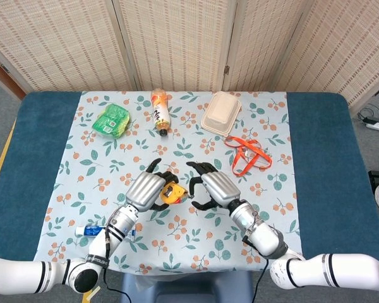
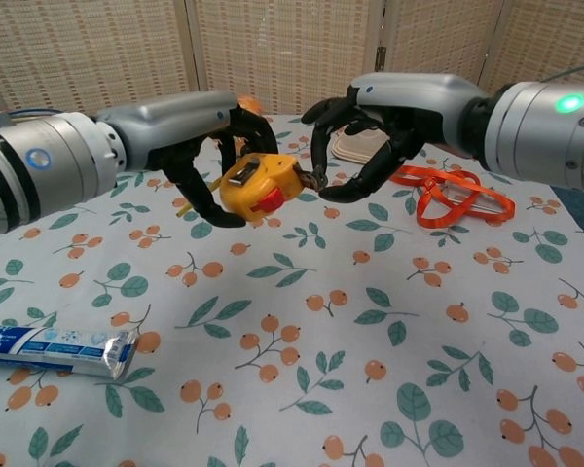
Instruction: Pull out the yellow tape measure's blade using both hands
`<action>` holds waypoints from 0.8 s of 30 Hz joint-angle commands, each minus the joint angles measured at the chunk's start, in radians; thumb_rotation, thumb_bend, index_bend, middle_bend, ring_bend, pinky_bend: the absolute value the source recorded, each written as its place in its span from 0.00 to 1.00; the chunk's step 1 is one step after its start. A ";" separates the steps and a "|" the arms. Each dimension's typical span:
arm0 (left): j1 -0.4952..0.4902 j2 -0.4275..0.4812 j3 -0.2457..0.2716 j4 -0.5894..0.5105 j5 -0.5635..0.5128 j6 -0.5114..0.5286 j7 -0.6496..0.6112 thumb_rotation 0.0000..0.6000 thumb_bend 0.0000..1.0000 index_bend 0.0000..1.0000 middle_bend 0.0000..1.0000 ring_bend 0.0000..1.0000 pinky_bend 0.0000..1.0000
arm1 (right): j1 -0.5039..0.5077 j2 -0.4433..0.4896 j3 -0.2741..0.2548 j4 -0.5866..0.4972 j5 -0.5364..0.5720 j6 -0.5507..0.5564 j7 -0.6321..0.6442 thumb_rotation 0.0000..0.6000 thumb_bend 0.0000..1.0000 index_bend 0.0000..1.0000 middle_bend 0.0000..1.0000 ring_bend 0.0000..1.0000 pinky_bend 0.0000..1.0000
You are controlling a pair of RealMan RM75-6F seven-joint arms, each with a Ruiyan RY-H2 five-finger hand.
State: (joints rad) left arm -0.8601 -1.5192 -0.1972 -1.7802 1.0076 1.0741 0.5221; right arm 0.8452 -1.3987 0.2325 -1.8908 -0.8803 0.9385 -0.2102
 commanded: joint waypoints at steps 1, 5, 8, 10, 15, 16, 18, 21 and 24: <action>0.000 0.000 0.001 0.002 -0.001 0.000 -0.001 1.00 0.33 0.59 0.59 0.47 0.00 | 0.002 -0.006 -0.001 0.005 0.004 0.006 -0.004 1.00 0.34 0.60 0.10 0.07 0.00; 0.001 -0.002 0.006 0.006 0.000 0.000 0.001 1.00 0.33 0.59 0.59 0.47 0.00 | 0.004 -0.015 -0.002 0.013 0.010 0.015 -0.011 1.00 0.34 0.63 0.11 0.08 0.00; 0.000 -0.006 0.009 0.010 0.000 0.002 0.005 1.00 0.33 0.59 0.59 0.47 0.00 | 0.005 -0.017 -0.003 0.013 0.016 0.016 -0.014 1.00 0.34 0.63 0.11 0.08 0.00; -0.001 -0.009 0.011 0.015 0.002 0.003 0.010 1.00 0.33 0.59 0.59 0.47 0.00 | 0.007 -0.017 -0.003 0.013 0.020 0.016 -0.017 1.00 0.34 0.63 0.11 0.08 0.00; -0.005 -0.018 0.013 0.026 -0.006 0.005 0.027 1.00 0.33 0.59 0.59 0.47 0.00 | 0.009 -0.021 -0.005 0.016 0.031 0.020 -0.024 1.00 0.34 0.64 0.12 0.08 0.00; -0.006 -0.020 0.013 0.027 -0.009 0.006 0.030 1.00 0.33 0.59 0.59 0.47 0.00 | 0.010 -0.022 -0.005 0.017 0.033 0.021 -0.025 1.00 0.34 0.64 0.12 0.08 0.00; -0.008 -0.024 0.012 0.029 -0.014 0.006 0.036 1.00 0.33 0.59 0.59 0.47 0.00 | 0.010 -0.025 -0.005 0.018 0.035 0.024 -0.028 1.00 0.34 0.64 0.12 0.08 0.00; -0.011 -0.029 0.011 0.032 -0.020 0.007 0.043 1.00 0.33 0.59 0.59 0.47 0.00 | 0.011 -0.028 -0.006 0.020 0.041 0.027 -0.032 1.00 0.34 0.65 0.13 0.08 0.00; -0.014 -0.035 0.009 0.033 -0.025 0.007 0.048 1.00 0.33 0.59 0.59 0.47 0.00 | 0.014 -0.031 -0.006 0.022 0.047 0.029 -0.038 1.00 0.34 0.67 0.14 0.10 0.00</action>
State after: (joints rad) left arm -0.8739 -1.5535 -0.1876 -1.7476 0.9831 1.0809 0.5701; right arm 0.8583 -1.4290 0.2267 -1.8690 -0.8336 0.9671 -0.2473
